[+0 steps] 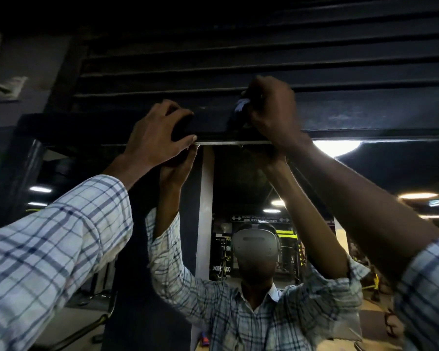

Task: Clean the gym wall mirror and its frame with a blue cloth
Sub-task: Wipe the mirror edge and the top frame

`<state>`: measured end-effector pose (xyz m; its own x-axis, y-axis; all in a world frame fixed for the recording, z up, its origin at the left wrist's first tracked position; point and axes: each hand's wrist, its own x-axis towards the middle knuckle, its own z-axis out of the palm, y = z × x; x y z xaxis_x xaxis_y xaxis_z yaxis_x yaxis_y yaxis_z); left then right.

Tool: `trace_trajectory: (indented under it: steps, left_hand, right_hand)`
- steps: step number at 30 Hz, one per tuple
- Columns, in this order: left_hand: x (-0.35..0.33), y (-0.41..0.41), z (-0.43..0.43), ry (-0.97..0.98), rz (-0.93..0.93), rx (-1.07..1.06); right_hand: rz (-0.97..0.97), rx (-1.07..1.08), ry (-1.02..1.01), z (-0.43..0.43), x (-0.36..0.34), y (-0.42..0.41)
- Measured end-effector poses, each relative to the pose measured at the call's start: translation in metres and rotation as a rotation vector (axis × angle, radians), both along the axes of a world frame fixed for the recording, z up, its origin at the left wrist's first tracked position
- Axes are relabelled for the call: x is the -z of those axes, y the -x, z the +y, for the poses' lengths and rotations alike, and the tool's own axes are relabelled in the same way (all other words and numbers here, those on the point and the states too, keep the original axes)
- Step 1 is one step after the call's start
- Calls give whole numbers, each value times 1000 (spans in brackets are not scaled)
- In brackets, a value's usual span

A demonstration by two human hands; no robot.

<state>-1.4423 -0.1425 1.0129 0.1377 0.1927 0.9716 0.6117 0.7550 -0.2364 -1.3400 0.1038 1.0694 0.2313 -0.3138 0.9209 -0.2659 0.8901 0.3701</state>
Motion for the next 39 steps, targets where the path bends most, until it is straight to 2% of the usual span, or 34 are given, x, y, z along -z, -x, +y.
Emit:
trace_trajectory:
  steps: [1, 5, 6, 9, 11, 14, 19, 23, 27, 29, 32, 36, 39]
  left_hand:
    - [0, 4, -9, 2, -3, 3]
    - [-1, 24, -45, 27, -2, 5]
    - [-1, 28, -53, 36, -4, 6]
    - [-1, 40, -76, 32, -12, 21]
    - [-1, 48, -92, 33, -14, 33]
    - [1, 63, -116, 51, -14, 28]
    - [0, 81, -156, 16, -31, 19]
    - [1, 97, -190, 4, -50, -1]
    - [3, 113, -219, -19, -82, -3]
    - [3, 120, -232, -21, -87, 0]
    - [3, 132, -251, -26, -85, -16]
    - [2, 149, -277, -48, -107, -36]
    - [2, 160, -295, -54, -102, -43]
  right_hand:
    - [6, -2, 15, -7, 1, 6]
    - [-254, 62, -123, -48, 0, 14]
    - [-250, 57, -92, -57, 0, 16]
    - [-62, 16, 39, -76, 4, 28]
    - [-104, 37, 5, -94, 9, 36]
    - [-276, 54, -83, -121, 8, 45]
    - [-75, 29, 59, -155, 7, 72]
    - [-290, 66, -99, -191, 2, 94]
    - [-70, 29, 32, -216, 9, 112]
    - [-89, 7, 44, -232, 11, 121]
    - [-202, 30, -68, -257, 10, 130]
    - [-23, -46, 6, -276, 16, 143]
    - [-132, -9, -22, -300, 16, 155]
